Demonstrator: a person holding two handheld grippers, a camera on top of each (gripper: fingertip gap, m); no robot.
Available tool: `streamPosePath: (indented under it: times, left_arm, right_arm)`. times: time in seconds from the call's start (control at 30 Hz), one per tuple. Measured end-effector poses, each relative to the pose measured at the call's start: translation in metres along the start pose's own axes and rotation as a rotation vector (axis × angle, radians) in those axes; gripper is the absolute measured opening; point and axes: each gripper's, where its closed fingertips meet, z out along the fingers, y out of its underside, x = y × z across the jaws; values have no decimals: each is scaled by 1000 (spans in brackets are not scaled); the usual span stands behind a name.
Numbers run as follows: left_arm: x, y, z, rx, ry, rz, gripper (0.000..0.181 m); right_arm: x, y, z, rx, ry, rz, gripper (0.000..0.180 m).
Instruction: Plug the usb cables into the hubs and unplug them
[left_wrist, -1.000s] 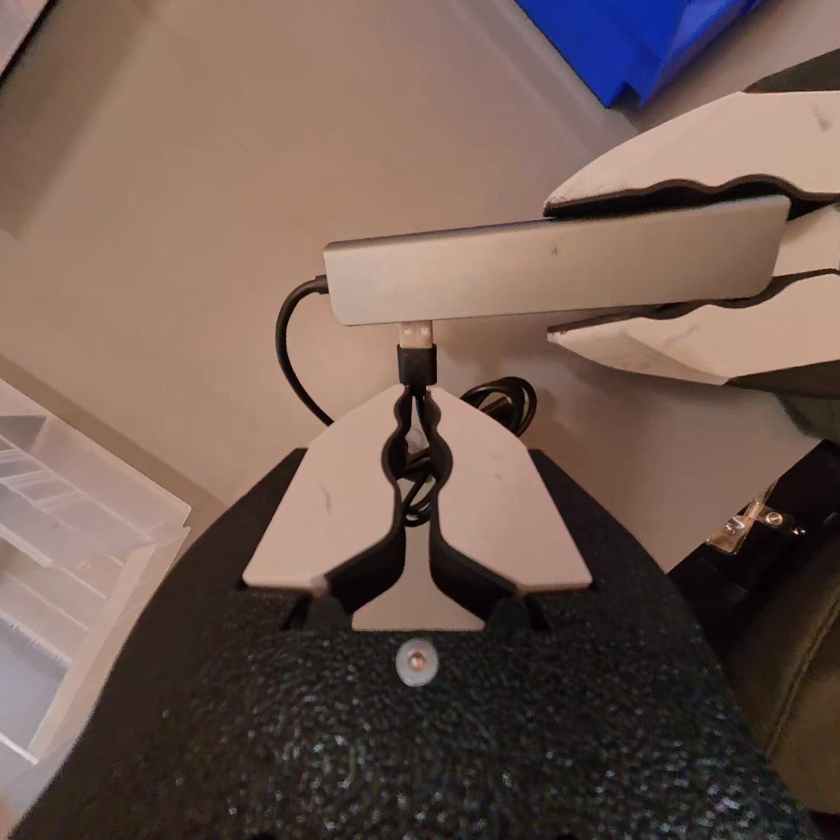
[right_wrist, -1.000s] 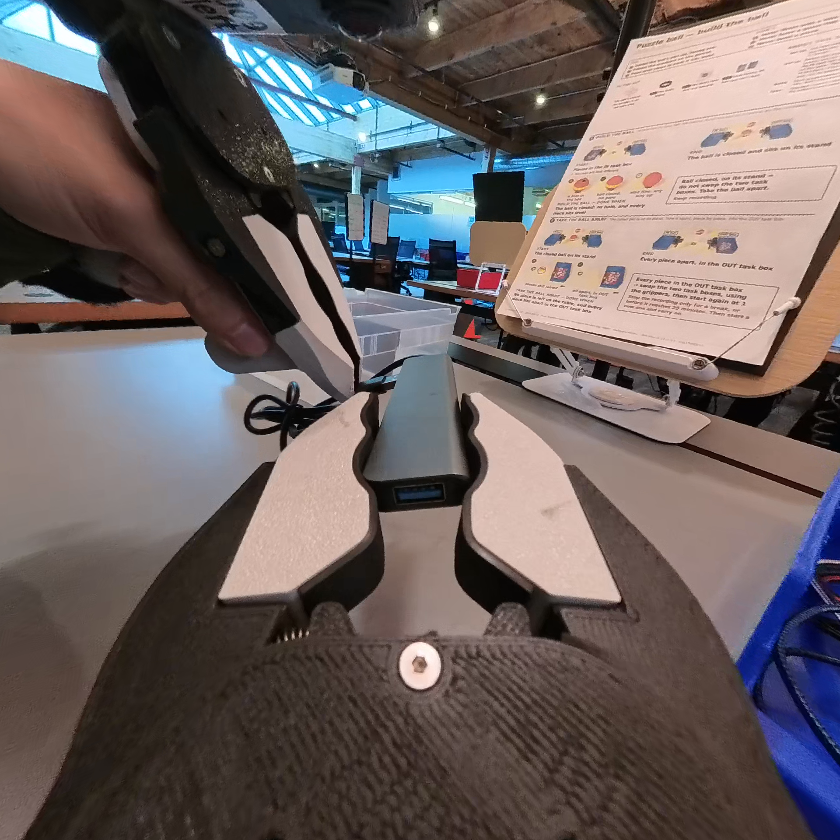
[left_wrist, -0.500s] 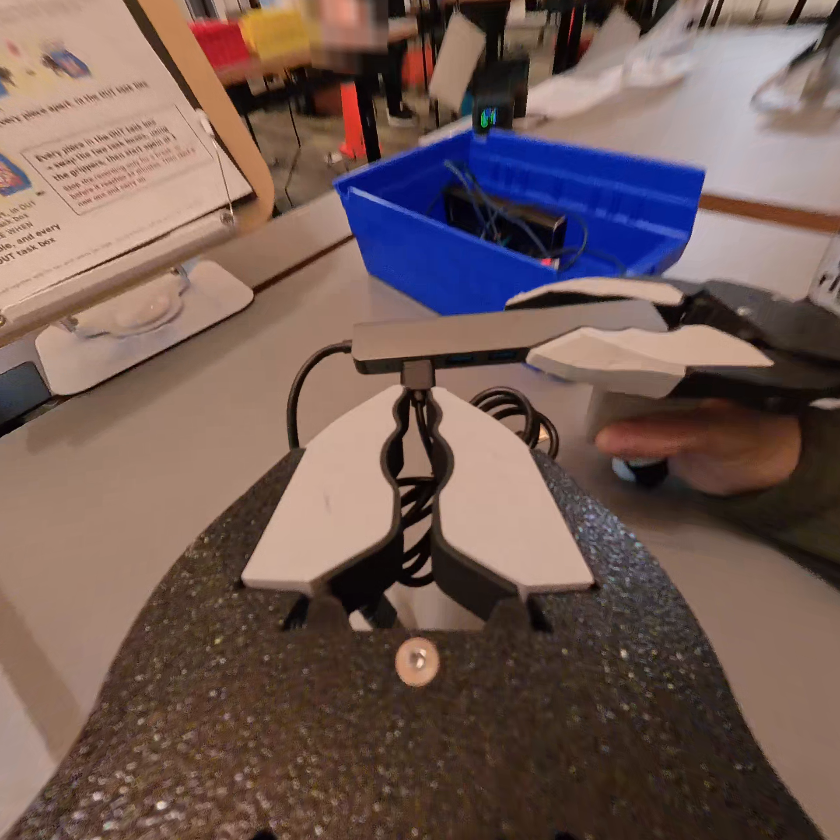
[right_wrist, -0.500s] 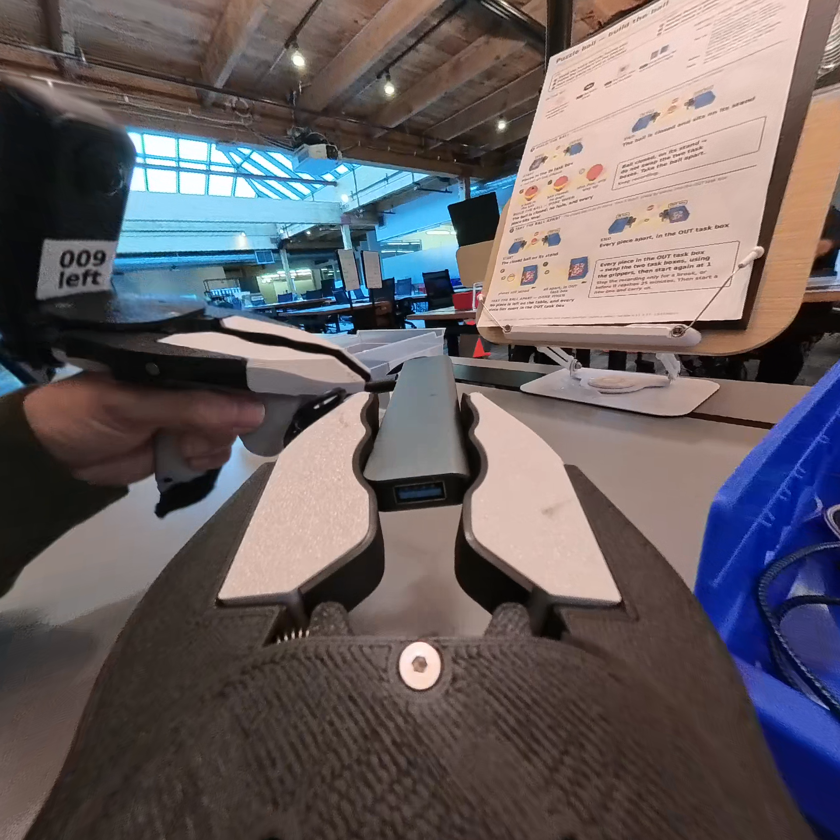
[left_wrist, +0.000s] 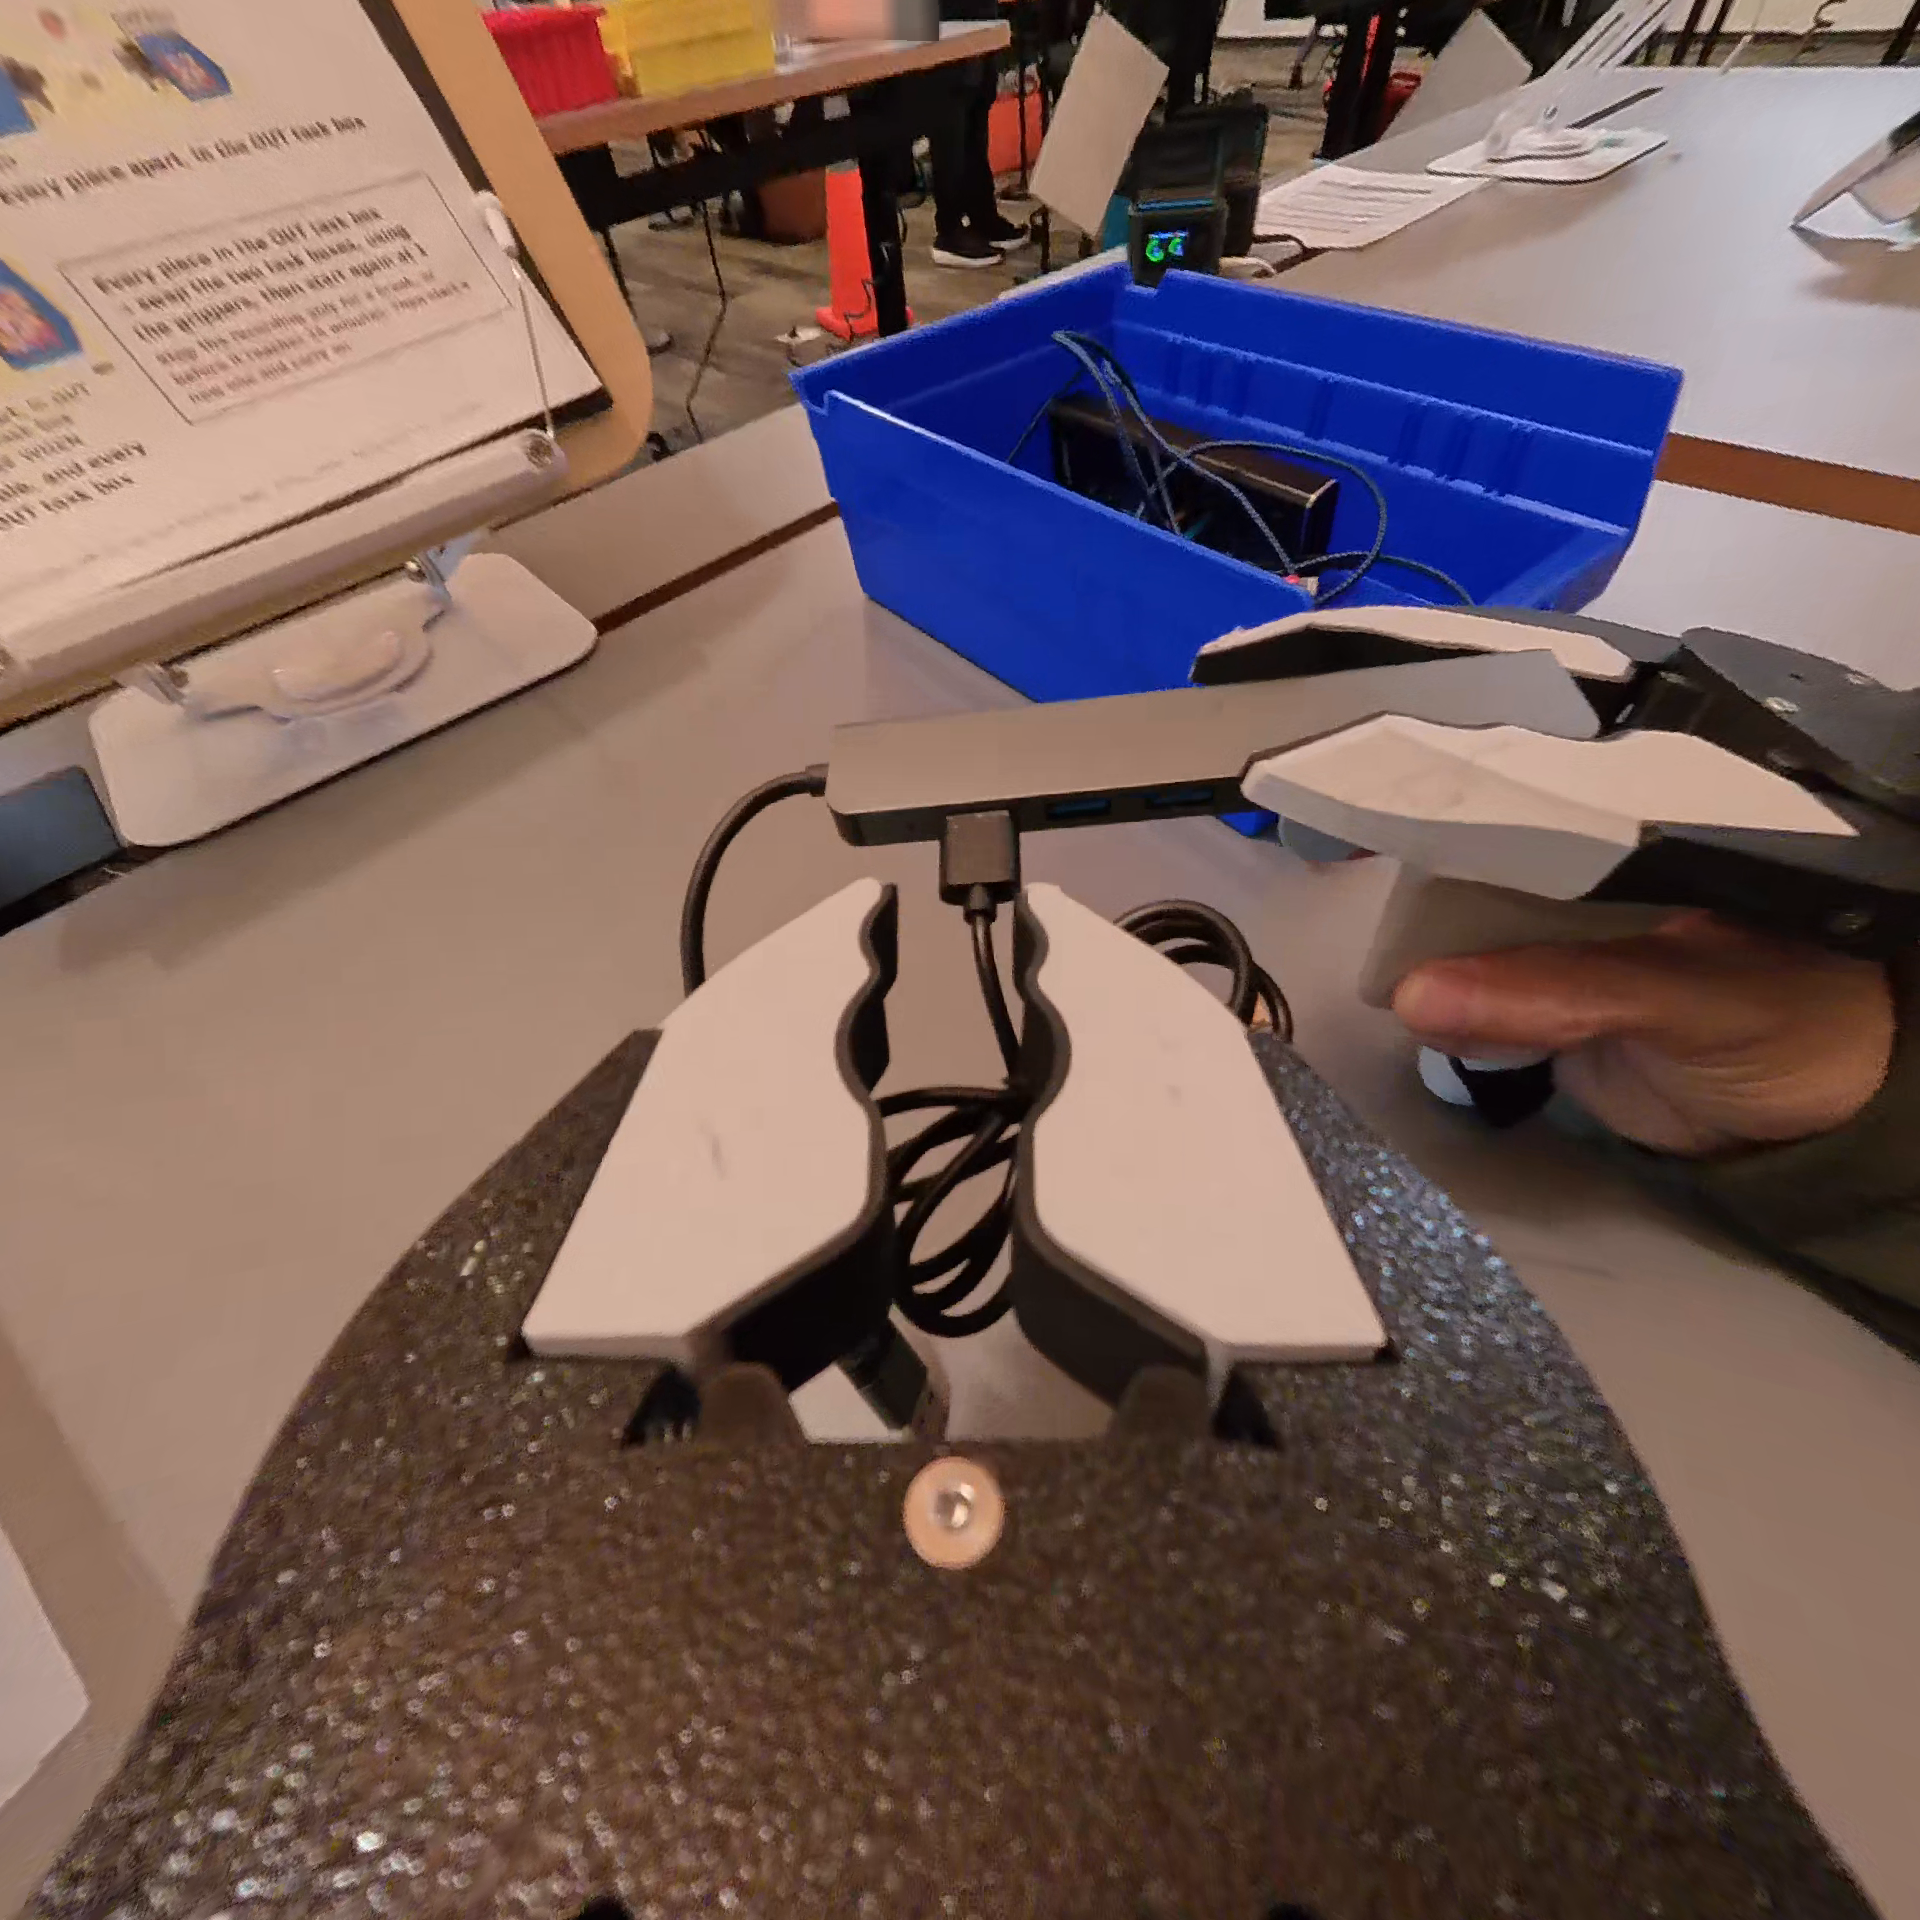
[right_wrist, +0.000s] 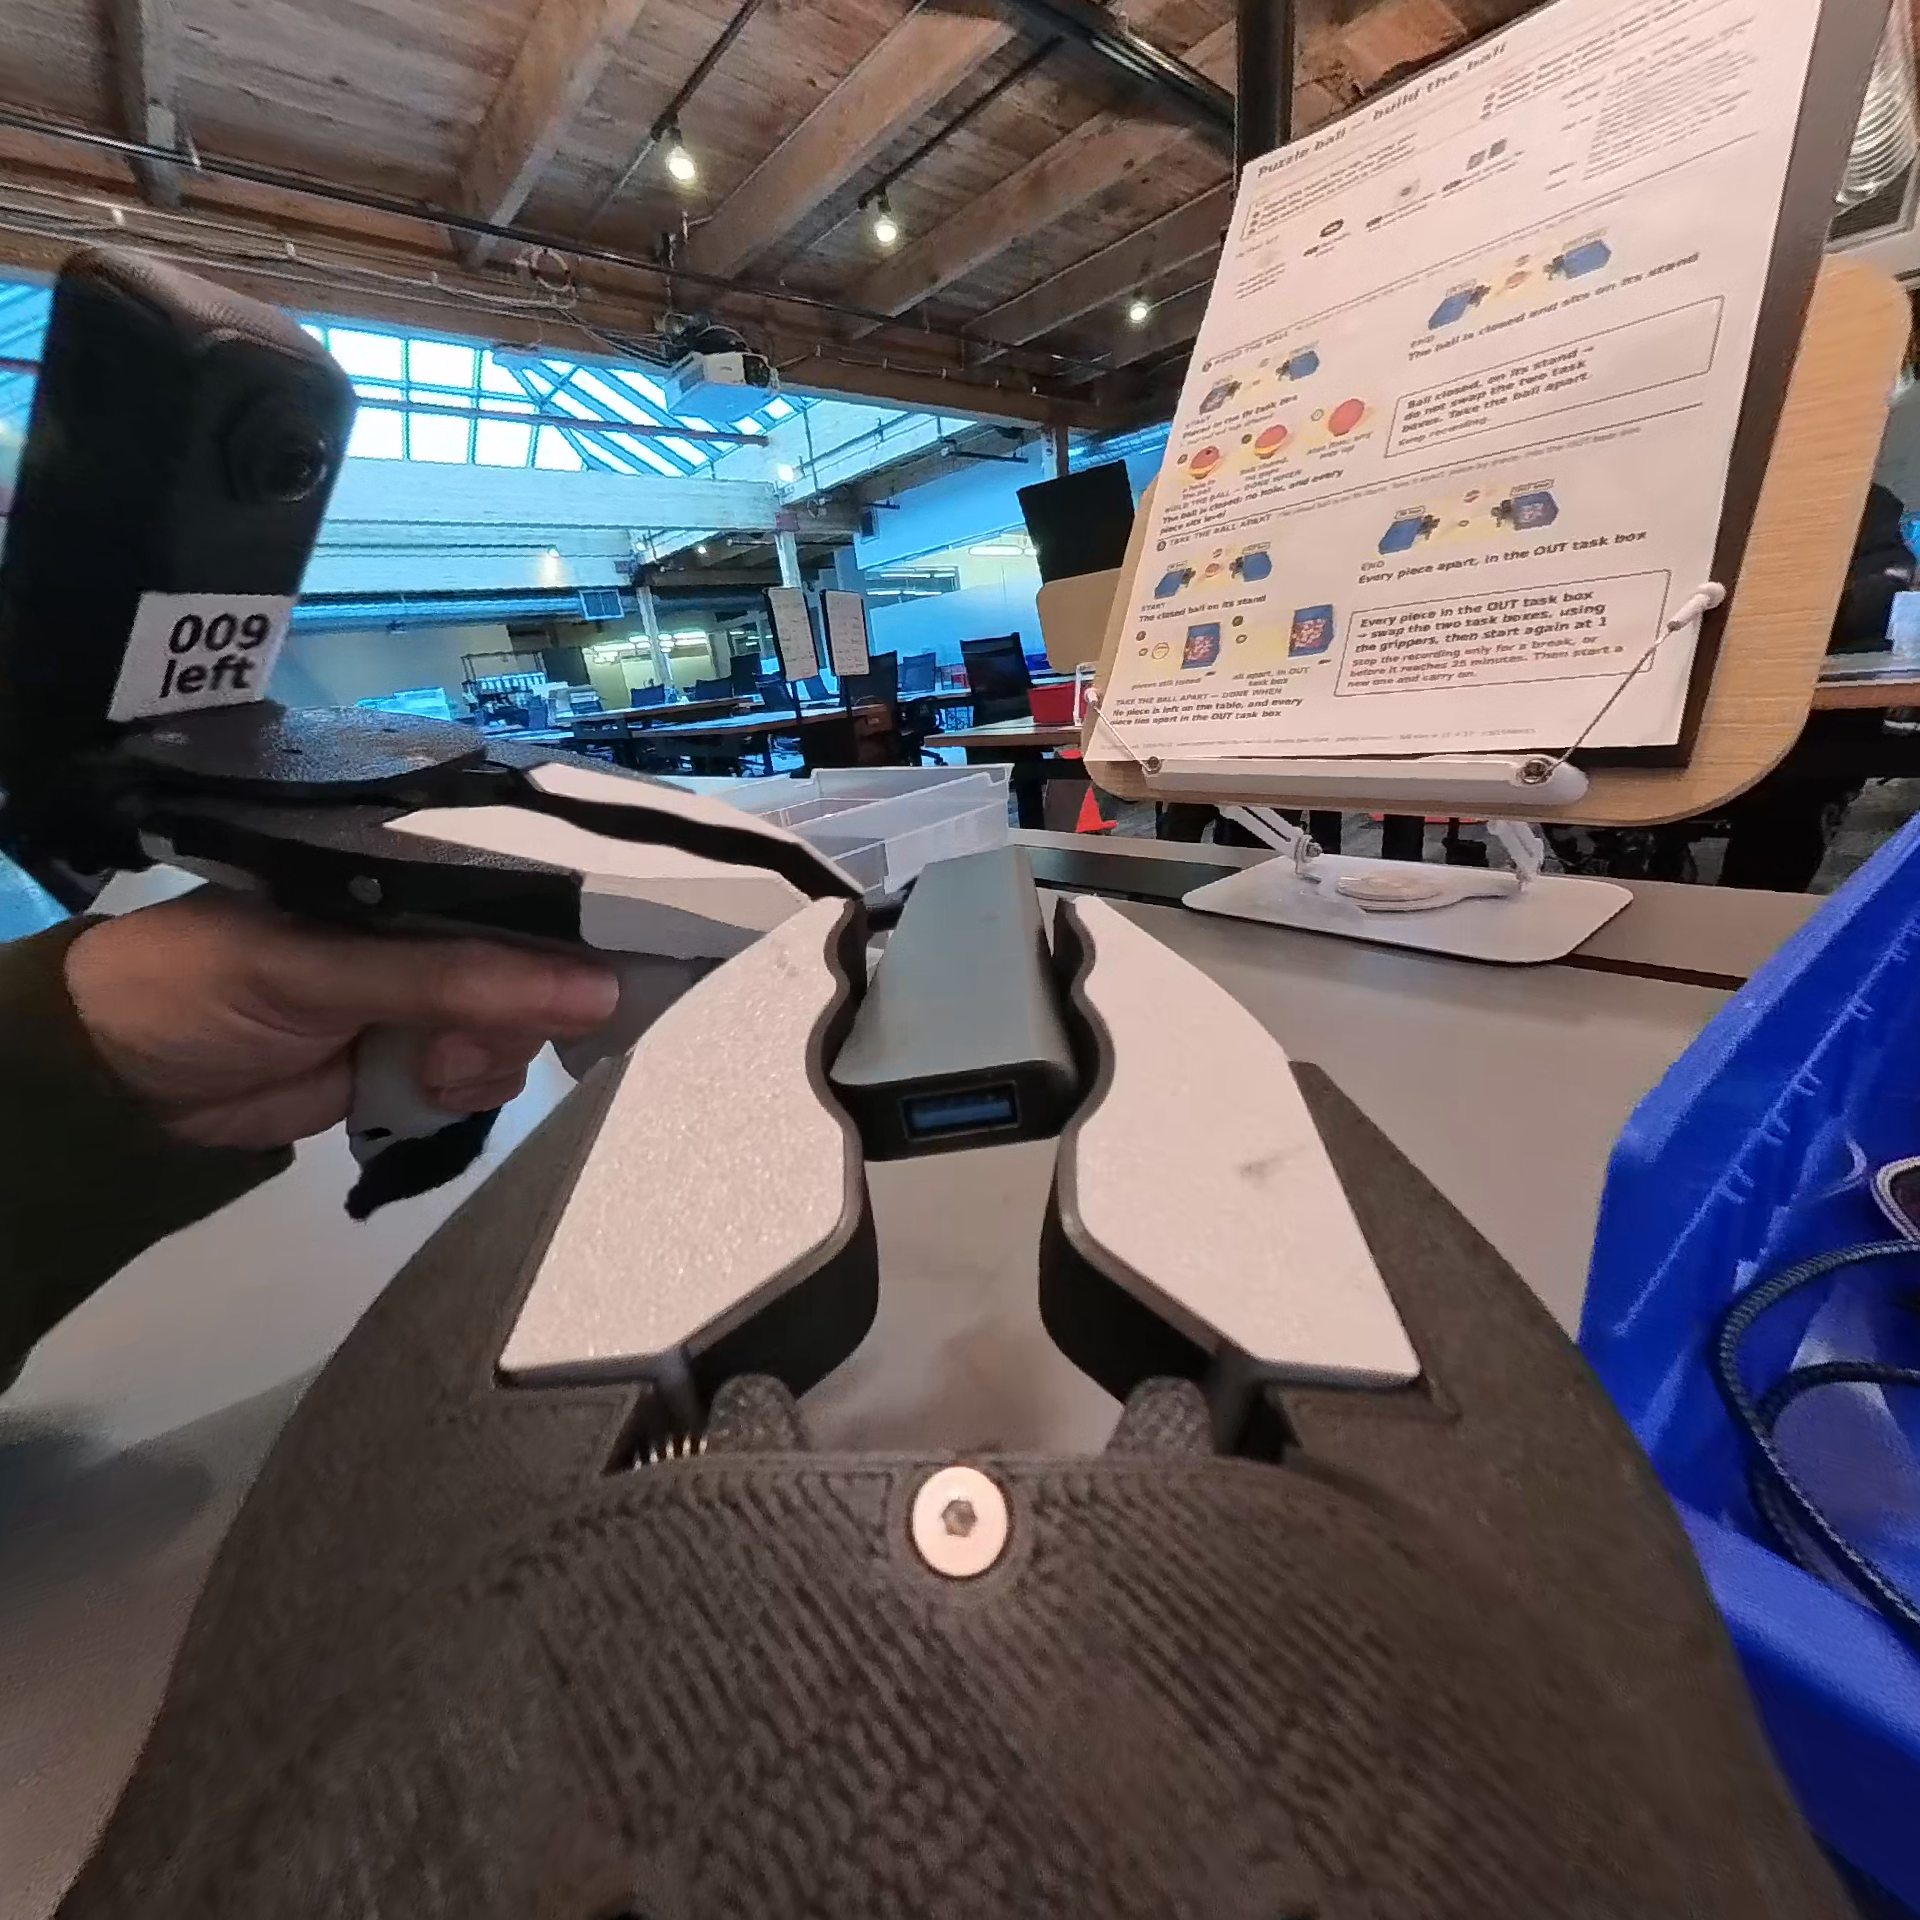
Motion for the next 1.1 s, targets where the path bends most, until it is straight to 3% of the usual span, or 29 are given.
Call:
streamPosePath:
  times: [0.07,0.27,0.43,0.77,0.87,1.1]
  left_arm:
    - [4,1,-1,-15,40,-12,12]
    - [7,15,4,-116,54,0,12]
    - [4,0,1,73,-18,-44,11]
    - [3,-5,8,185,-73,-136,11]
    - [2,-14,4,274,-38,-248,11]
    - [7,-23,-1,345,21,-171,12]
  right_arm:
    - [-1,0,0,-1,-7,-3,35]
    - [-3,1,2,-10,-14,-17,35]
    - [0,0,0,5,-8,2,36]
    - [5,-1,0,11,19,21,36]
    - [3,-1,1,7,16,8,36]
    - [5,-5,-3,41,-1,45,36]
